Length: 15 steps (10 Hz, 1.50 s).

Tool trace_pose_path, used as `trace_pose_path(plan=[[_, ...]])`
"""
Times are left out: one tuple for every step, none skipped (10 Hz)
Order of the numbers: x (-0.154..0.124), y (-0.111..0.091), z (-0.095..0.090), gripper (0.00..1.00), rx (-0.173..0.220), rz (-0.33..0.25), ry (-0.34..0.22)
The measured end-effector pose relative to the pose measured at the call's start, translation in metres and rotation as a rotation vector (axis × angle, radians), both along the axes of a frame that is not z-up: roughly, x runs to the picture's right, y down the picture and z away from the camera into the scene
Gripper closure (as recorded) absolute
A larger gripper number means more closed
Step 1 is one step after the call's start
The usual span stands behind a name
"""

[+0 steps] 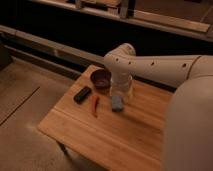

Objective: Place the white sponge in the ceramic bowl

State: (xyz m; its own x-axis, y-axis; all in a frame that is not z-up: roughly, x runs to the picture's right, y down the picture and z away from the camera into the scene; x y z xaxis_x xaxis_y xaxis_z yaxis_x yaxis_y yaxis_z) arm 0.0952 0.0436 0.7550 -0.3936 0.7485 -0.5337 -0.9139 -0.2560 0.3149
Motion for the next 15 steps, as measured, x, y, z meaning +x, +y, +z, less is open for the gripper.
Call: trace_pose_path(plan=[[0.004, 0.001, 0.008, 0.35, -0.004, -0.001, -0.016], [0.006, 0.002, 0.013, 0.35, -0.006, -0.002, -0.030], [0.006, 0.003, 0.022, 0.35, -0.004, -0.005, -0.054], [0.004, 0.003, 0.026, 0.35, 0.000, -0.006, -0.070], [-0.003, 0.003, 0.033, 0.35, 0.008, -0.008, -0.103], [-0.010, 0.004, 0.038, 0.35, 0.012, -0.013, -0.128], [-0.017, 0.006, 0.043, 0.35, 0.010, -0.019, -0.147], [-0.025, 0.013, 0.050, 0.35, 0.001, -0.026, -0.173], [-0.027, 0.018, 0.055, 0.35, -0.008, -0.028, -0.183], [-0.030, 0.025, 0.060, 0.35, -0.022, -0.031, -0.193], [-0.032, 0.032, 0.065, 0.35, -0.037, -0.036, -0.200], [-0.031, 0.037, 0.069, 0.35, -0.050, -0.035, -0.201], [-0.029, 0.040, 0.072, 0.35, -0.059, -0.032, -0.202], [-0.027, 0.042, 0.074, 0.35, -0.066, -0.033, -0.201], [-0.027, 0.044, 0.076, 0.35, -0.074, -0.040, -0.202]])
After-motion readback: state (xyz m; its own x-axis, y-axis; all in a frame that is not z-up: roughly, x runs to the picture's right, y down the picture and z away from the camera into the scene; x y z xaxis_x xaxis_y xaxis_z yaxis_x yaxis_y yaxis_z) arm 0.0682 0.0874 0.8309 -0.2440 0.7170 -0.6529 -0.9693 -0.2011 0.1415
